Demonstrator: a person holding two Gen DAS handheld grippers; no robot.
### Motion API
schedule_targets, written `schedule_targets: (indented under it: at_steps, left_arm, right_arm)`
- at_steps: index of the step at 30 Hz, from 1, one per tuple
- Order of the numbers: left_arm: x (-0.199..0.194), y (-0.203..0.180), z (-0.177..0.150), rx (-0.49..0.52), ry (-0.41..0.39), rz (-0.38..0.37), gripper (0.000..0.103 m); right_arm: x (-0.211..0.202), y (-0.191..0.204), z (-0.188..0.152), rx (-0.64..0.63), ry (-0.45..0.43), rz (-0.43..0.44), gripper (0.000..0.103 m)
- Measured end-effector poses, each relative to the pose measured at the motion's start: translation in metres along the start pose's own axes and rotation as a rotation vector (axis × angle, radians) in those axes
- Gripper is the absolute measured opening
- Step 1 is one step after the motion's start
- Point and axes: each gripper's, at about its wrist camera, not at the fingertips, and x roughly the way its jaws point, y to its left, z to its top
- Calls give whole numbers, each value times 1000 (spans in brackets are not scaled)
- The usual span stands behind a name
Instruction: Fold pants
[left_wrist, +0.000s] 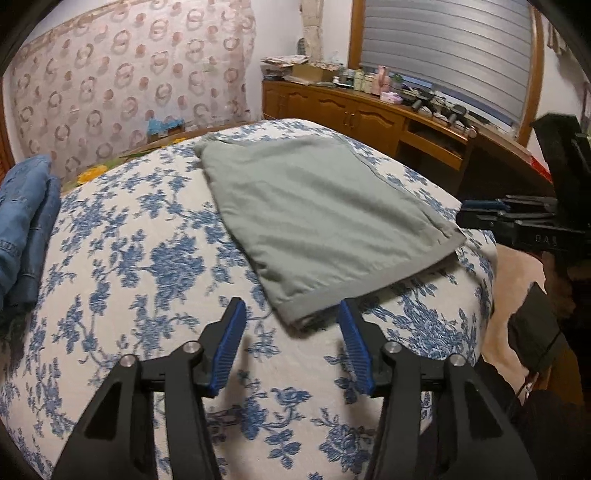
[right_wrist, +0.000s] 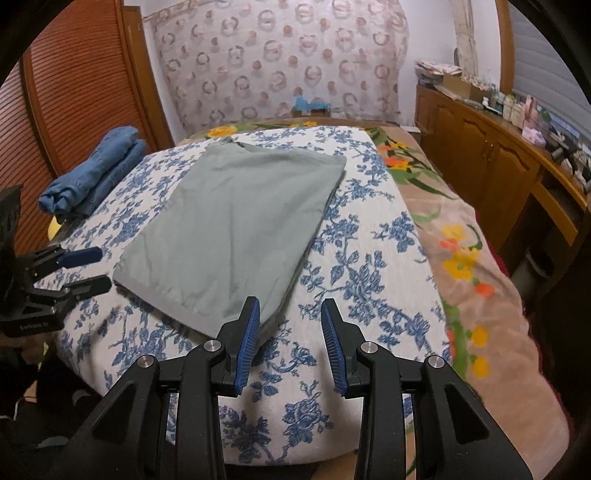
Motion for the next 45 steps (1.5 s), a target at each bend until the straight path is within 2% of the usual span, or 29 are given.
schedule_targets:
  at_steps: [3, 7, 8, 9, 12, 28, 36, 38, 40, 45]
  left_arm:
    - [10, -2, -1, 1, 26, -12, 40]
    - [17, -5, 2, 24, 34, -6, 35]
    - [17, -6, 2, 32, 33, -7, 32]
    - [16, -6, 3, 36, 31, -9, 24]
    - [11, -4, 3, 32, 13, -12, 18]
    - [13, 0, -1, 17, 23, -16, 18]
    - [15, -1, -1, 19, 26, -19, 27]
    - [16, -1, 0, 23, 29, -1, 29]
    - [17, -1, 1, 25, 32, 16, 30]
    - [20, 0, 2, 31, 21, 23, 34]
  right_arm:
    - [1, 4, 0, -1, 0, 10, 34]
    - [3, 9, 1, 2, -2, 28, 34]
    - [4, 10, 1, 1, -3, 32, 34]
    - [4, 11, 1, -1, -3, 33, 34]
    - [5, 13, 2, -6, 0, 34, 34]
    - [23, 17, -7, 29, 32, 35, 36]
    - [27, 24, -14, 21, 41, 45, 36]
    - [27, 27, -16, 2, 38, 38, 36]
    - [26, 30, -17, -13, 30, 34, 29]
    - [26, 28, -19, 0, 19, 60, 22]
